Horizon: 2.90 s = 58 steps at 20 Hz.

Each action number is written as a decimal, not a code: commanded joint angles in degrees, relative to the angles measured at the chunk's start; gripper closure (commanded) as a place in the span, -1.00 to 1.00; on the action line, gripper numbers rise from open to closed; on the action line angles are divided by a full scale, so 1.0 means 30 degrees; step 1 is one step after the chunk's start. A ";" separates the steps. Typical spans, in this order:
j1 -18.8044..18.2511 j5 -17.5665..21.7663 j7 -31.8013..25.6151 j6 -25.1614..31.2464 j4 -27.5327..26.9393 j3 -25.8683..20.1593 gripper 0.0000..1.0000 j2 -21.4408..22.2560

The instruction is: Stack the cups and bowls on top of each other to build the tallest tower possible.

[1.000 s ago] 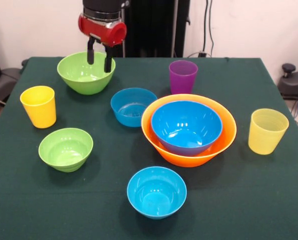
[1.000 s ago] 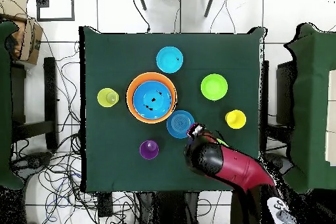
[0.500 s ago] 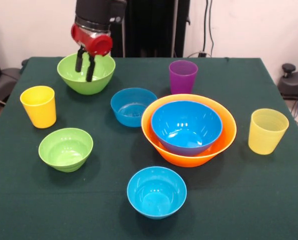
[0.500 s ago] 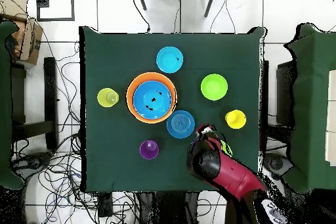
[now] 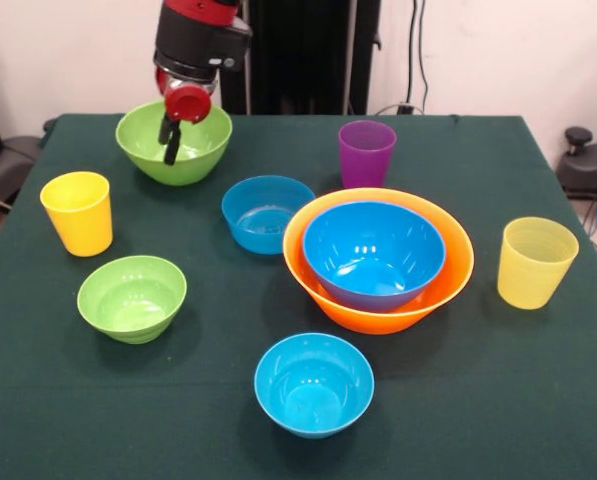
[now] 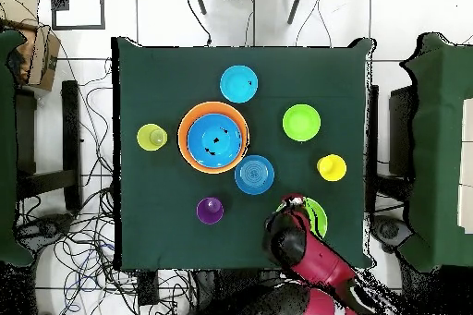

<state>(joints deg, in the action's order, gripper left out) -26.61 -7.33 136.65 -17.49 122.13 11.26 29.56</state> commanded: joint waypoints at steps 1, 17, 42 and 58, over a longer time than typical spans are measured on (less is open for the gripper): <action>0.0664 -0.1204 0.4206 0.0346 0.1755 -0.0813 -1.00 -0.0402; -0.0871 0.1344 0.4624 -0.2903 0.1291 -0.1711 -1.00 -0.2148; -0.0106 0.0263 0.3933 -0.3048 0.1316 -0.1351 -1.00 -0.2115; 0.0694 -0.0245 0.4014 -0.2736 0.1411 -0.1132 1.00 -0.1848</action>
<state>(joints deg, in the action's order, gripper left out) -25.81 -4.29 139.56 -32.10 128.17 12.41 24.39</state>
